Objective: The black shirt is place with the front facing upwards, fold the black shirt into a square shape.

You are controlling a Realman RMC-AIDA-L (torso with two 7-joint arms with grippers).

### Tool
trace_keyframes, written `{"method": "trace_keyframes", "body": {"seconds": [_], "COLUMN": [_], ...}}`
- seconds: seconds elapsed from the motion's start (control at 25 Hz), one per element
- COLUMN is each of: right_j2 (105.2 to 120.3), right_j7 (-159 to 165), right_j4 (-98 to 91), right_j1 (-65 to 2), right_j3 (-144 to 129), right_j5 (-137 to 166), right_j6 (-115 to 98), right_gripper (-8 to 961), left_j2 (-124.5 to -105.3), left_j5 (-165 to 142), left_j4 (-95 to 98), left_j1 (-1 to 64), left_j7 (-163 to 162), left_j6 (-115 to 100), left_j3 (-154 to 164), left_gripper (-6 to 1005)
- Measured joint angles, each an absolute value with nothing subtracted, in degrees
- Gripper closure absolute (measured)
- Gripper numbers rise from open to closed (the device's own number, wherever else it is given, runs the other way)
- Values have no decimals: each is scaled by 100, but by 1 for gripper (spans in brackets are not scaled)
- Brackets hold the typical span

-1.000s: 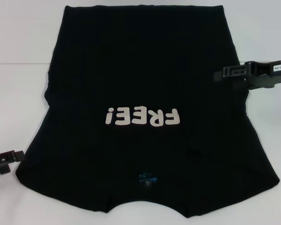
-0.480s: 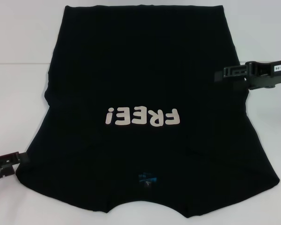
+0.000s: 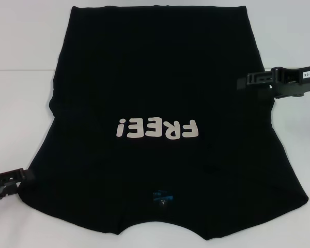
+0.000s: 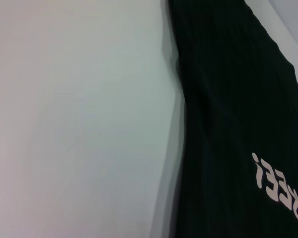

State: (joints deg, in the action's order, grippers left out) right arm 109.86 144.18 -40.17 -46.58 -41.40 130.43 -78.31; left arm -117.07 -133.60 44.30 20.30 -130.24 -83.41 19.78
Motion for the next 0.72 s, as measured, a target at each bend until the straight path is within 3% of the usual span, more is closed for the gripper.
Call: {"method": "trace_keyframes", "body": {"seconds": [0.72], "right_j2": [10977], "right_j7": [14423], "right_j4": [-4017], "right_j1": [-4664], "right_j3": [-4078], "right_j5": [13033], "right_j6": [-7831], "right_gripper": [38], "left_j2": [-11708], "left_j5": [-13466], "left_j4": [4429], "left_j1": [2078], "left_j7": [-13036], "left_j6": [-8394], "left_j3": [1978], "left_gripper": [201]}}
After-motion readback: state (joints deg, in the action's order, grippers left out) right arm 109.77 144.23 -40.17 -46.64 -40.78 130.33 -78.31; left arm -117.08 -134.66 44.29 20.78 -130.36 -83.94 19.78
